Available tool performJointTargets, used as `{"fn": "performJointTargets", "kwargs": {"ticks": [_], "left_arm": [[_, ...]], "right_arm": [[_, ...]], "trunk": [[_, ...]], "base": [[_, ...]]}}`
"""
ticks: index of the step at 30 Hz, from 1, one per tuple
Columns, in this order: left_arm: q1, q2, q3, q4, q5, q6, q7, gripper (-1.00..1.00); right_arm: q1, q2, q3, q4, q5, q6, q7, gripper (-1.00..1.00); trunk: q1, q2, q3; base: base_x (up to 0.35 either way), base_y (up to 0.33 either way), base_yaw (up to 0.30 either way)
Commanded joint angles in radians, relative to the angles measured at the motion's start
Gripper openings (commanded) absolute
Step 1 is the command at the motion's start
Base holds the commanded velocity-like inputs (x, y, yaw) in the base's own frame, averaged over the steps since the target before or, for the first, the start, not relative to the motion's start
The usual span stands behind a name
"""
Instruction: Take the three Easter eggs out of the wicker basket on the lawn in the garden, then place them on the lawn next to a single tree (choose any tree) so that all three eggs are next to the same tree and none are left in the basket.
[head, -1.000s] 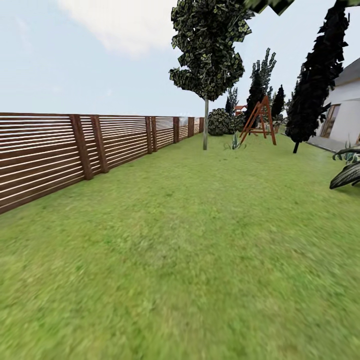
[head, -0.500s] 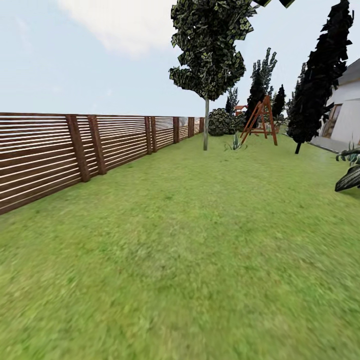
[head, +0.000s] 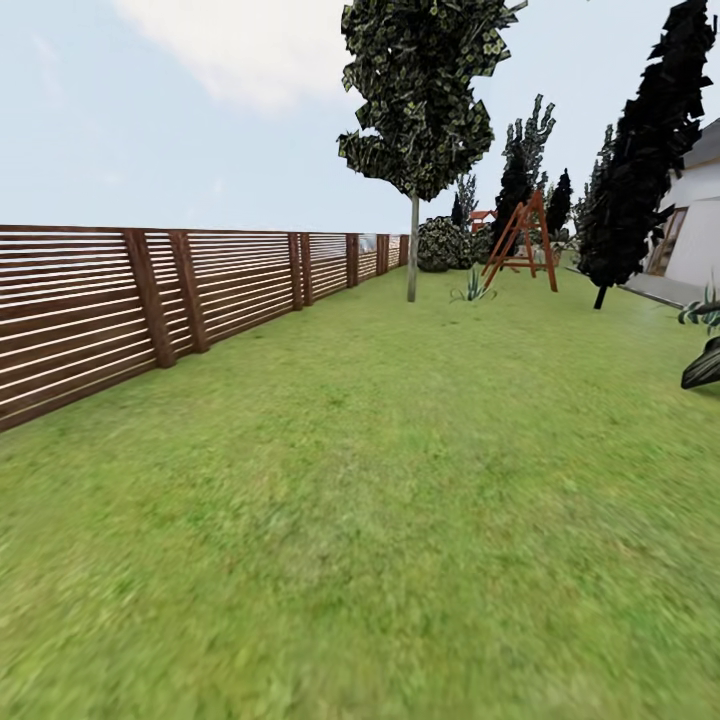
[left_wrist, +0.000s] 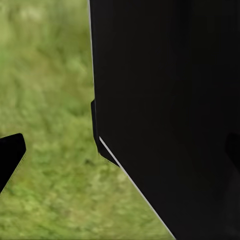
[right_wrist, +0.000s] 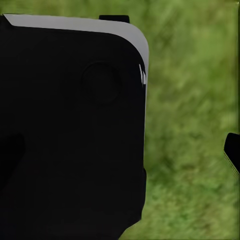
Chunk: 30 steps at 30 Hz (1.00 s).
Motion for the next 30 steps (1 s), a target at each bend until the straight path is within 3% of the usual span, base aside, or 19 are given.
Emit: {"fn": "performJointTargets", "kwargs": {"ticks": [1, 30], "left_arm": [[0.001, 0.000, 0.000, -0.002, 0.000, 0.000, 0.000, 1.00], [0.001, 0.002, 0.000, -0.003, 0.001, -0.001, 0.000, 1.00]], "right_arm": [[-0.001, 0.000, 0.000, 0.001, 0.000, 0.000, 0.000, 1.00], [-0.001, 0.000, -0.002, 0.001, -0.002, -0.001, 0.000, 1.00]], "trunk": [[0.001, 0.000, -0.001], [0.001, 0.000, -0.001]], "base": [[0.333, 0.000, 0.000], [0.333, 0.000, 0.000]]}}
